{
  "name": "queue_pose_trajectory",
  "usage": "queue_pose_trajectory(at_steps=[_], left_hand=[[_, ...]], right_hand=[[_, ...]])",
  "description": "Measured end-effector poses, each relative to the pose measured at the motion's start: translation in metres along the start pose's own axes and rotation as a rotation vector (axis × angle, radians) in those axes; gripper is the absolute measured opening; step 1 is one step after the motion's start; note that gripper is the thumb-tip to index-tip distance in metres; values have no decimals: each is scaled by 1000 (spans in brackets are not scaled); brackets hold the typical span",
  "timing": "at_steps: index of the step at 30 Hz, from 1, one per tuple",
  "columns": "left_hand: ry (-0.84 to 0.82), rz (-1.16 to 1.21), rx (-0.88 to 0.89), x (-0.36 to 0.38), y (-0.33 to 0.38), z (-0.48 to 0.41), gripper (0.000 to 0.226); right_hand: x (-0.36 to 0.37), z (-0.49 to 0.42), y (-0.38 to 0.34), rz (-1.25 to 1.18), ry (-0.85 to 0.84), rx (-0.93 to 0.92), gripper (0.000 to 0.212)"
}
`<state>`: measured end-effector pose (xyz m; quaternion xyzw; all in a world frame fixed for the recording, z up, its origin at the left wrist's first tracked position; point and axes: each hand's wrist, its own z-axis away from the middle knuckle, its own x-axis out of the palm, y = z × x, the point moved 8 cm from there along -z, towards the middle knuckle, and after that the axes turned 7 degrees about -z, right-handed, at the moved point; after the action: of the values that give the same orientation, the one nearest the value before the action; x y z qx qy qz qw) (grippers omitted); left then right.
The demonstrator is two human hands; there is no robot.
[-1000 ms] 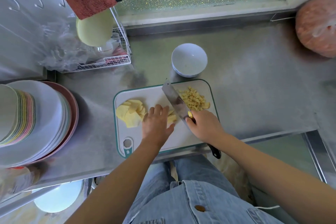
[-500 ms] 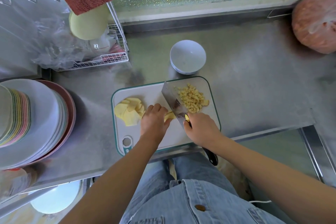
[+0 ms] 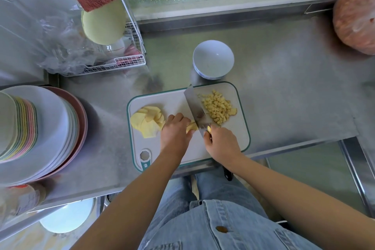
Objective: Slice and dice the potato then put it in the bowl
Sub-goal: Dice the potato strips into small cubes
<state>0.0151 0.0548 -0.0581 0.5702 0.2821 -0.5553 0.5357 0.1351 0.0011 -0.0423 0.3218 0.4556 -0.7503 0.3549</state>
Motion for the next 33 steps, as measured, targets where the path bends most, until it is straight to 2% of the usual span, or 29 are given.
queue_pose_trajectory(at_steps=[8,15,28,33], left_hand=[[27,33,-15,2,-8,8,34],[-2,47,-43,4,-10,6,26],[-13,85,-99,4,-11,6,24],[-4,59,-82,4,-12,8,32]], right_hand=[[-14,0,-1,-31,-47,-35,27],[-11,3,-6,39,-109,-24,20],[5,-2,-5,40,-52,-23,21],[-6,-12,-10,7,-51,-60,23]])
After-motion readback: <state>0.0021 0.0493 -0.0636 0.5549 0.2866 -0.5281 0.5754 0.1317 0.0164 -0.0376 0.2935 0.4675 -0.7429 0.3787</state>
